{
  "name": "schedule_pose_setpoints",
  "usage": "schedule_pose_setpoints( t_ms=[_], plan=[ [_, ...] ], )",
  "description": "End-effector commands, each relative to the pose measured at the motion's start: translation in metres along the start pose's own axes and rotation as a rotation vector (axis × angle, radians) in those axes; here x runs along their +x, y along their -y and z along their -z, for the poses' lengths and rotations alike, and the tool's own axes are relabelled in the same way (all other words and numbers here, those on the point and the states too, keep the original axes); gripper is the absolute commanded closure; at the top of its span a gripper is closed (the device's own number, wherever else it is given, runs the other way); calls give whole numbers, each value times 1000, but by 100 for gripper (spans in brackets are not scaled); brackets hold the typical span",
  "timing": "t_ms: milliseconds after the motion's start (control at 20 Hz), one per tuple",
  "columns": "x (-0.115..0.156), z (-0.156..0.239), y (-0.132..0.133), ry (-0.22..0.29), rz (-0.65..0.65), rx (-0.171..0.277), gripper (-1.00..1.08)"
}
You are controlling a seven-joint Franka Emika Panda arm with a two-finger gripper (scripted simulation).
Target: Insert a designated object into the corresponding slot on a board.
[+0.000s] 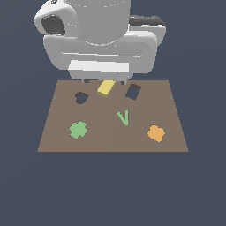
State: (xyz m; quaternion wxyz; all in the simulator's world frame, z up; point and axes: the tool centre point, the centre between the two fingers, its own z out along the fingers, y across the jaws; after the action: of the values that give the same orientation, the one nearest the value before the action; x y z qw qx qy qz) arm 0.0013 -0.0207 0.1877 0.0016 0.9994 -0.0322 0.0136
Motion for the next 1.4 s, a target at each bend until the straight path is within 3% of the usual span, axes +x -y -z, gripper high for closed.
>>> schedule_pose_setpoints(
  t_ms=[0, 500, 1350],
  plan=[
    [0, 0, 0, 0, 0, 0, -92],
    [-16, -21, -5, 4, -60, -1, -92],
    [-95, -118, -15, 24, -347, -5, -92]
  ],
)
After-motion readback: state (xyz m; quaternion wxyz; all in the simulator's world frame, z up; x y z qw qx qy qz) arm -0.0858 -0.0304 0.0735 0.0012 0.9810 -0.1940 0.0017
